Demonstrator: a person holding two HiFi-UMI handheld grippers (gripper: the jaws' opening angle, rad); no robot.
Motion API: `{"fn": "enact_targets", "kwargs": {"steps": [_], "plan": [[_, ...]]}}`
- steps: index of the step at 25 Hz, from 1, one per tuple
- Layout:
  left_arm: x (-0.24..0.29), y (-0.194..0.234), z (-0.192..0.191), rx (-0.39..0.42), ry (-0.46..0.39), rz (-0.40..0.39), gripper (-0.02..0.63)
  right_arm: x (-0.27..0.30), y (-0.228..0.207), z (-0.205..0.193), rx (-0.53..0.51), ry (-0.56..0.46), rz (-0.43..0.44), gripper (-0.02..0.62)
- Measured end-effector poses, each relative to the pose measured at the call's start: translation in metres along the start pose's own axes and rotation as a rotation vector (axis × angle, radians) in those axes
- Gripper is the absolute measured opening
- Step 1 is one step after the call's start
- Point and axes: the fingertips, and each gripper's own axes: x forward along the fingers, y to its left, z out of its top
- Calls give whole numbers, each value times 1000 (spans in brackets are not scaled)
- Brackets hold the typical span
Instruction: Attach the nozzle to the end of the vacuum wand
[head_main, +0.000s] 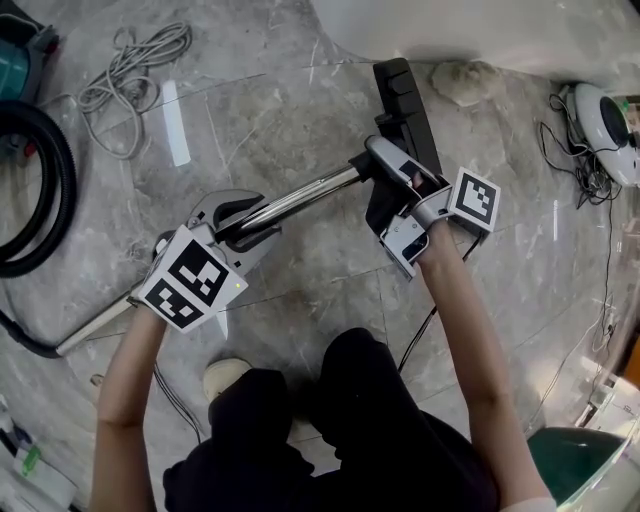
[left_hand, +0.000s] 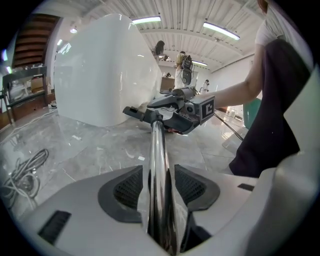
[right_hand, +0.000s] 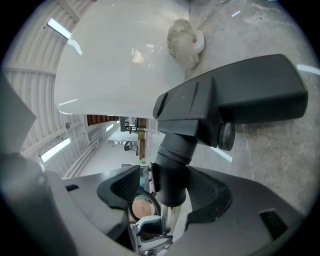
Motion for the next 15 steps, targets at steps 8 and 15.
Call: {"fn": "enact_targets", "kwargs": {"steps": [8,15], "plan": [[-27,20,13,-152,-114,43,229,-53,-6,14,-91,-110,28,313],[-98,31,54,-288,-262,165,138,-78,82,-1,-788,-240,-111,299]]}}
